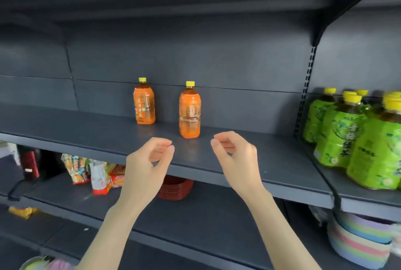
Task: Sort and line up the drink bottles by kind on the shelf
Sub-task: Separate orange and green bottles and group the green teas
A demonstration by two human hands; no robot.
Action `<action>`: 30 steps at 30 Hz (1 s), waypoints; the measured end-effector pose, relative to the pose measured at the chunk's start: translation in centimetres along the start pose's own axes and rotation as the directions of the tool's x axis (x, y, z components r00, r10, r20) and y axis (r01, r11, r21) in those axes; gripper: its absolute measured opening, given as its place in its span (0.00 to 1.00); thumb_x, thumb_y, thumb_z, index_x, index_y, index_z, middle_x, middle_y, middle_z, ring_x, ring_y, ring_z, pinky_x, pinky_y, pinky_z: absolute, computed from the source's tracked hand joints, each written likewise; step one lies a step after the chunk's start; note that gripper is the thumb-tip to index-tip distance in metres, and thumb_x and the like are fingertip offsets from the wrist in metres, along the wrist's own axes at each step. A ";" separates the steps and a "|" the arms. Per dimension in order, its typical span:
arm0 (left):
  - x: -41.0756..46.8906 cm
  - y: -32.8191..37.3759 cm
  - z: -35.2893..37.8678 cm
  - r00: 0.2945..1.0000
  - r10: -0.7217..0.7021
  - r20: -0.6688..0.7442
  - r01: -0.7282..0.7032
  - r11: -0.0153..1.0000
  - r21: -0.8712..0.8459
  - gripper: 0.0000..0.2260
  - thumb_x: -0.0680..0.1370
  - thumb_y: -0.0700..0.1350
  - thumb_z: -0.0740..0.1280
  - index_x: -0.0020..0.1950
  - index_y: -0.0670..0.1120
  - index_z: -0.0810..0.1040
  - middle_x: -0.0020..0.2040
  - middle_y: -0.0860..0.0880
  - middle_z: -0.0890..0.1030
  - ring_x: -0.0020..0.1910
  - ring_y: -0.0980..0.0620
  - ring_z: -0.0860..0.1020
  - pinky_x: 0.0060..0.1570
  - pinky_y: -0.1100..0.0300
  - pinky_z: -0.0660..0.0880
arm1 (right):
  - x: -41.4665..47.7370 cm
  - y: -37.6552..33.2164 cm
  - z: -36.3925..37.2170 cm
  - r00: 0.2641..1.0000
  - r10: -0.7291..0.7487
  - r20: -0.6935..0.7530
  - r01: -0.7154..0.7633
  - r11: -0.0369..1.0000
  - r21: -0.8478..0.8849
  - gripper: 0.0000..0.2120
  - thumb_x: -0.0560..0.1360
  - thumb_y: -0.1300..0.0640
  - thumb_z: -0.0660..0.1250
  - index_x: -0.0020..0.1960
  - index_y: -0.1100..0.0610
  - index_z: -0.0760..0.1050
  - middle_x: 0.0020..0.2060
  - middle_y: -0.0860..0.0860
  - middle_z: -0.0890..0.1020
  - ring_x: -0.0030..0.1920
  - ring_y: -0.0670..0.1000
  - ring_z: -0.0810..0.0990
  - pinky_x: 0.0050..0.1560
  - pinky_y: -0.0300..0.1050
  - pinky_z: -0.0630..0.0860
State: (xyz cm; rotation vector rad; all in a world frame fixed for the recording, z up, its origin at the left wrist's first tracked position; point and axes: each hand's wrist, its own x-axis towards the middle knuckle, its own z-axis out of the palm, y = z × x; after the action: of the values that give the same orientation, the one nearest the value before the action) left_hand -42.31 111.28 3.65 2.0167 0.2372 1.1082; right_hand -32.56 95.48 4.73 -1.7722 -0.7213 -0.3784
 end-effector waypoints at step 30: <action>34.3 -28.8 3.3 0.971 -0.238 -0.026 0.239 0.971 0.033 0.38 0.71 0.57 0.71 0.73 0.44 0.56 0.70 0.43 0.60 0.68 0.42 0.64 0.64 0.42 0.67 | 25.7 9.5 24.7 0.932 0.112 -0.344 -0.240 0.903 -0.356 0.43 0.73 0.43 0.70 0.78 0.53 0.50 0.72 0.57 0.63 0.69 0.60 0.60 0.67 0.57 0.62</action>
State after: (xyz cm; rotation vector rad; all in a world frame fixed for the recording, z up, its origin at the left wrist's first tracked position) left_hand -13.40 145.57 3.24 1.9479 0.5008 0.9805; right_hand -9.42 124.19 4.86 -2.0710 -0.2565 -0.7026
